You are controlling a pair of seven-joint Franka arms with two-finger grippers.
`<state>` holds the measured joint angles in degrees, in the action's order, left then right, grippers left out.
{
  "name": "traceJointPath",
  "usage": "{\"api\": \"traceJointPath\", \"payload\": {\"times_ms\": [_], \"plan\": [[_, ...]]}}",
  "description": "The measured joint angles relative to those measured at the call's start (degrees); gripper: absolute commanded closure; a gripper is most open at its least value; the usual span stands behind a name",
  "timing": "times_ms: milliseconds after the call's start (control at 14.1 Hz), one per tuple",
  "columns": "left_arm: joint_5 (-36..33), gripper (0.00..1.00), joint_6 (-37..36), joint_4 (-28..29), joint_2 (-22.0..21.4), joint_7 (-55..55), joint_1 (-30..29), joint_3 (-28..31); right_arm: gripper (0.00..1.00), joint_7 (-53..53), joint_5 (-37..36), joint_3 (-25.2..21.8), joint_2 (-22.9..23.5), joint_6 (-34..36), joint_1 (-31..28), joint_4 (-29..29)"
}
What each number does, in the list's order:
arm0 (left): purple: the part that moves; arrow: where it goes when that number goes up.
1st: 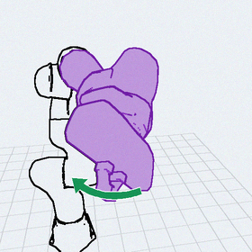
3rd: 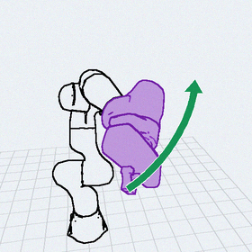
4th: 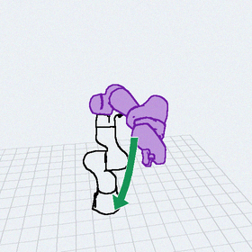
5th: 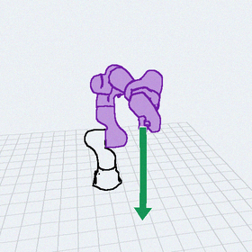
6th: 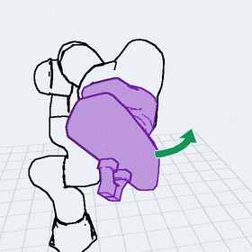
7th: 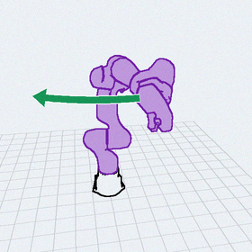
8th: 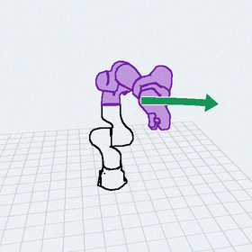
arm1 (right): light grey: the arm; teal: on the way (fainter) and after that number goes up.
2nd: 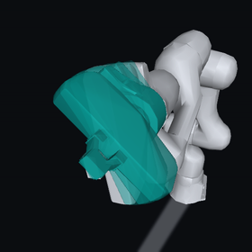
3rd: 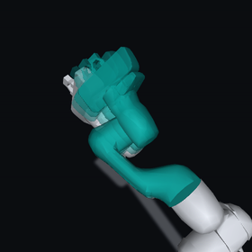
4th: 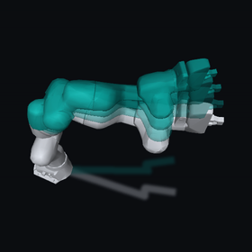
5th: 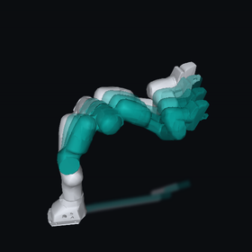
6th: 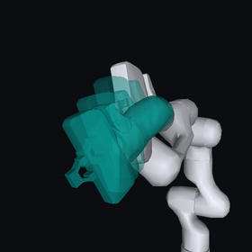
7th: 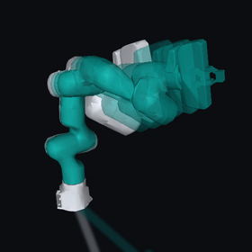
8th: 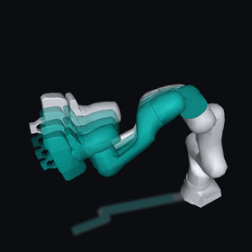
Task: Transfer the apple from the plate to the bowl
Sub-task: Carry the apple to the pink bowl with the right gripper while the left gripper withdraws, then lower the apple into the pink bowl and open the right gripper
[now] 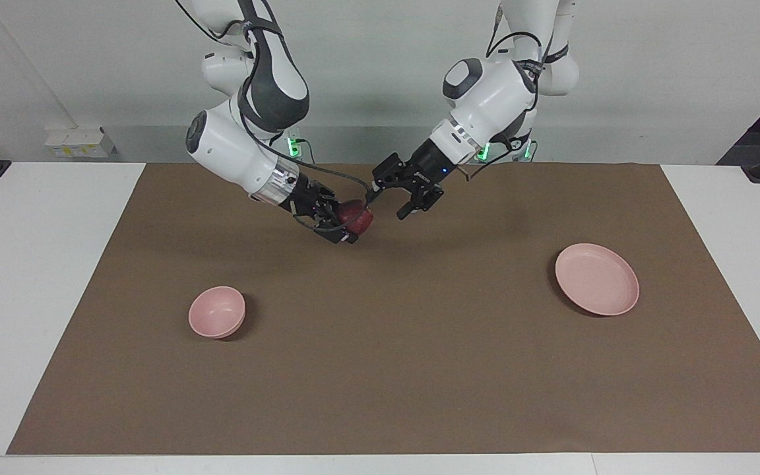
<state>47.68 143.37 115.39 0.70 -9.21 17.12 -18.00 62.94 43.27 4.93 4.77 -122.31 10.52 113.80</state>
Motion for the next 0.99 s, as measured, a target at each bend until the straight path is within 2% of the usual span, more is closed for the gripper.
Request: {"api": "traceJointPath", "payload": {"times_ms": [212, 567, 708, 850, 992], "plan": [[-13.44, 0.00, -13.19, -0.05, -1.23, 0.29, -6.92, 0.34, 1.00, -3.64, -10.16, -0.06, 0.96, -2.89, -1.78, -0.34], [-36.29, 0.00, -22.72, -0.14, -1.64, 1.30, -14.97, 0.46, 1.00, -18.17, -24.78, -0.22, 2.21, -4.30, -7.81, -0.70], [-40.56, 0.00, -23.54, -0.86, -1.66, 4.73, -18.43, 0.54, 1.00, -23.58, -30.43, -0.26, 2.64, -5.58, -10.19, -0.72], [-41.30, 0.00, -24.62, -3.14, -1.66, 7.66, -21.76, 0.62, 1.00, -28.86, -34.49, -0.28, 3.50, -7.49, -12.27, -0.85], [-41.52, 0.00, -29.41, -7.47, -1.68, 8.86, -23.80, 0.62, 1.00, -33.14, -36.43, -0.31, 5.33, -8.19, -14.18, -1.63]]}}
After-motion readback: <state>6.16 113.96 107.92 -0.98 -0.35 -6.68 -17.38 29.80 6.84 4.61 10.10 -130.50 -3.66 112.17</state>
